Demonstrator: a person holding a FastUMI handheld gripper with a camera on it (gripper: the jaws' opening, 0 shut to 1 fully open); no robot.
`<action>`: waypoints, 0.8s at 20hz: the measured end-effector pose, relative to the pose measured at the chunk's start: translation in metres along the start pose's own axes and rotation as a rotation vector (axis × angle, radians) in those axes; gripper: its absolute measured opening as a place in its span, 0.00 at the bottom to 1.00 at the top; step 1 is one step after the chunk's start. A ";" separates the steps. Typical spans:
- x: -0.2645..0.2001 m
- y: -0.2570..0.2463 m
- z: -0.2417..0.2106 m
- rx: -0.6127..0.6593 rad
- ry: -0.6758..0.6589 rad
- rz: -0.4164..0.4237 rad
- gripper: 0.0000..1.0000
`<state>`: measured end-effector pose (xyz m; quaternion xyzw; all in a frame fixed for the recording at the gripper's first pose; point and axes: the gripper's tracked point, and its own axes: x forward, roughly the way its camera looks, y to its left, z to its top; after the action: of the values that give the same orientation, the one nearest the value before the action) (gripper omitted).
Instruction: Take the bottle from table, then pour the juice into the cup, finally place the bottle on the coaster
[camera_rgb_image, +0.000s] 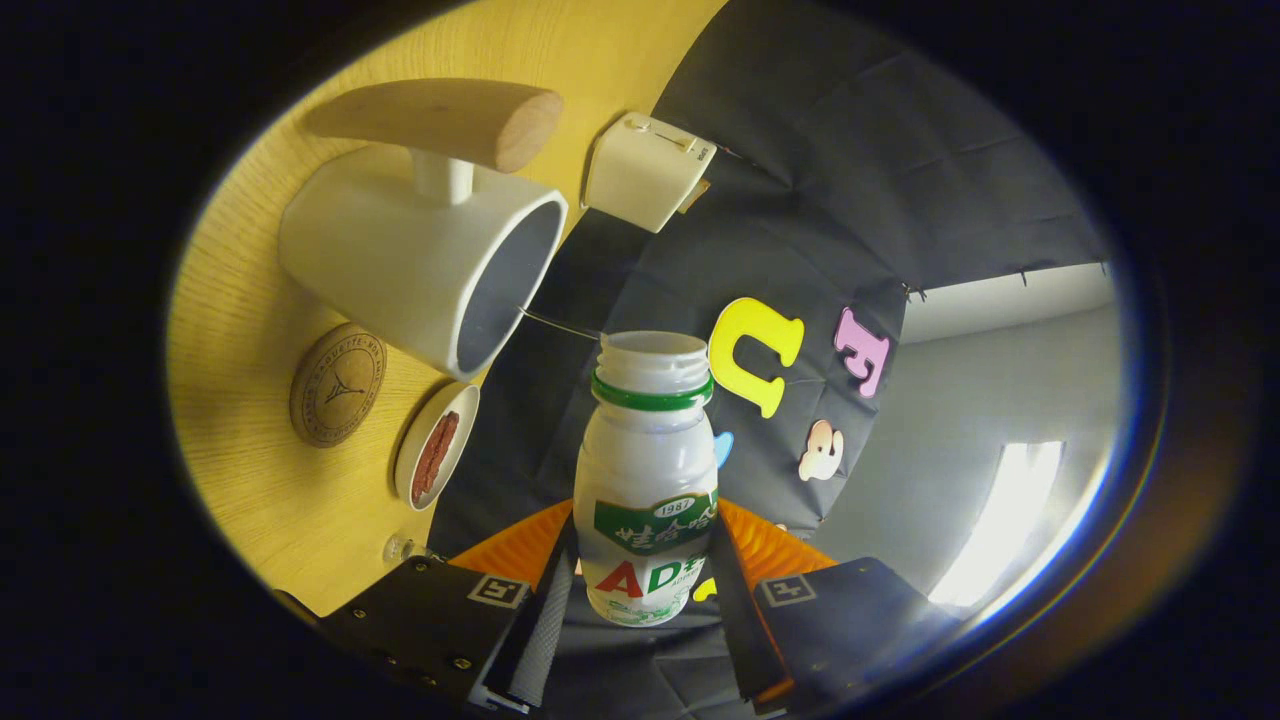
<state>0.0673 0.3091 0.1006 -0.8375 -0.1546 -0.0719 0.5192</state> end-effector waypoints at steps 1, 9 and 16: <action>-0.001 -0.001 0.001 -0.007 -0.003 -0.005 0.69; 0.000 0.011 0.000 0.095 0.006 0.045 0.69; -0.003 0.033 -0.003 0.540 0.024 0.227 0.69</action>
<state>0.0758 0.2918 0.0729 -0.6799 -0.0672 0.0206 0.7300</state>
